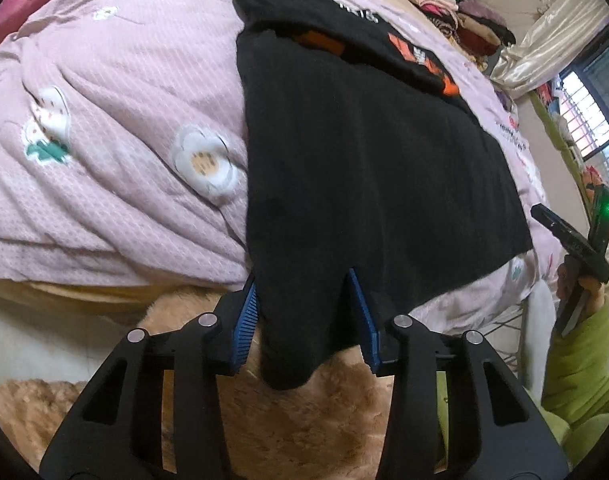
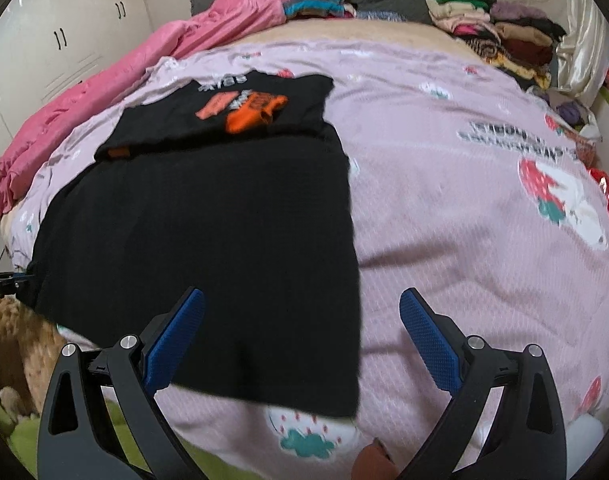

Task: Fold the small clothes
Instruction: 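Close both tools on the shirt hem, then lift the hem with both tools and fold it up toward the collar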

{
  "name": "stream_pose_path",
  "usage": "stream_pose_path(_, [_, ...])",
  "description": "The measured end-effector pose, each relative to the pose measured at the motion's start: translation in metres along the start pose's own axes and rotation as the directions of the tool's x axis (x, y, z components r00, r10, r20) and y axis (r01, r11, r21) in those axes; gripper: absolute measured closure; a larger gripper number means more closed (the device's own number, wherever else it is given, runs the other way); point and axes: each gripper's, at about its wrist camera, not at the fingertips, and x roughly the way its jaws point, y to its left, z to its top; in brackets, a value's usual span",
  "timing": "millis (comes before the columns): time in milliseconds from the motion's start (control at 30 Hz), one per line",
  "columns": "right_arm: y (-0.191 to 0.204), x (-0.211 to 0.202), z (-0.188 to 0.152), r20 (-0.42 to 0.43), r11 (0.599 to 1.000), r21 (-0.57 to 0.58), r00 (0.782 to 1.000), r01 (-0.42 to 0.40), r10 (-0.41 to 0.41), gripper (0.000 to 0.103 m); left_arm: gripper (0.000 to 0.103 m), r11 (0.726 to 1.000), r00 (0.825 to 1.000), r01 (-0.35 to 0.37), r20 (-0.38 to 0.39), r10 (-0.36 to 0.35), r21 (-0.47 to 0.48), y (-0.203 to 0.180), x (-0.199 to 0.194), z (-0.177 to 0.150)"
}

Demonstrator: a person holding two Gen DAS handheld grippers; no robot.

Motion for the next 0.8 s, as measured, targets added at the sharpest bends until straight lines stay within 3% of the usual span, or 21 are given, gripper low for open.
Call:
stream_pose_path(100, [-0.008,-0.001,-0.007,-0.023,1.000,0.007,1.000,-0.017,0.017,0.011,0.069,1.000,1.000,-0.015,-0.014,0.015,0.022,-0.006,0.007,-0.004])
stream_pose_path(167, [-0.010,0.001,-0.010,-0.049,1.000,0.008,0.998,-0.029,0.029,0.028,0.069,1.000,1.000,-0.015,-0.015,0.015,0.022,-0.005,0.008,-0.003])
stream_pose_path(300, [-0.011,0.009,-0.019,-0.109,0.998,0.003,0.993,-0.056,0.056,0.042,0.069,1.000,1.000,-0.014,-0.016,0.014,0.013,-0.004,0.009,-0.003])
stream_pose_path(367, [-0.010,0.017,-0.026,-0.156,0.998,0.000,0.986,-0.066,0.065,0.061,0.069,1.000,1.000,-0.016,-0.015,0.016,0.015,-0.004,0.009,-0.003])
stream_pose_path(433, [-0.009,0.020,-0.031,-0.168,0.998,-0.009,0.984,-0.068,0.065,0.072,0.069,1.000,1.000,-0.015,-0.015,0.016,0.012,-0.003,0.009,-0.003])
stream_pose_path(467, [-0.009,0.017,-0.032,-0.161,0.997,-0.012,0.984,-0.074,0.071,0.083,0.070,1.000,1.000,-0.014,-0.014,0.015,0.011,-0.003,0.010,-0.003])
stream_pose_path(533, [-0.011,0.010,-0.031,-0.142,0.997,-0.001,0.987,-0.072,0.071,0.093,0.078,1.000,1.000,-0.015,-0.010,0.015,0.010,-0.003,0.010,-0.002])
stream_pose_path(600, [-0.013,0.000,-0.027,-0.105,0.996,0.007,0.991,-0.087,0.087,0.094,0.097,1.000,1.000,-0.007,0.007,0.007,0.010,-0.005,0.004,-0.001])
stream_pose_path(800, [-0.017,-0.032,-0.003,0.053,0.990,0.036,0.989,-0.139,0.137,0.095,0.099,0.997,0.990,0.068,0.121,-0.072,0.031,-0.015,-0.033,0.008])
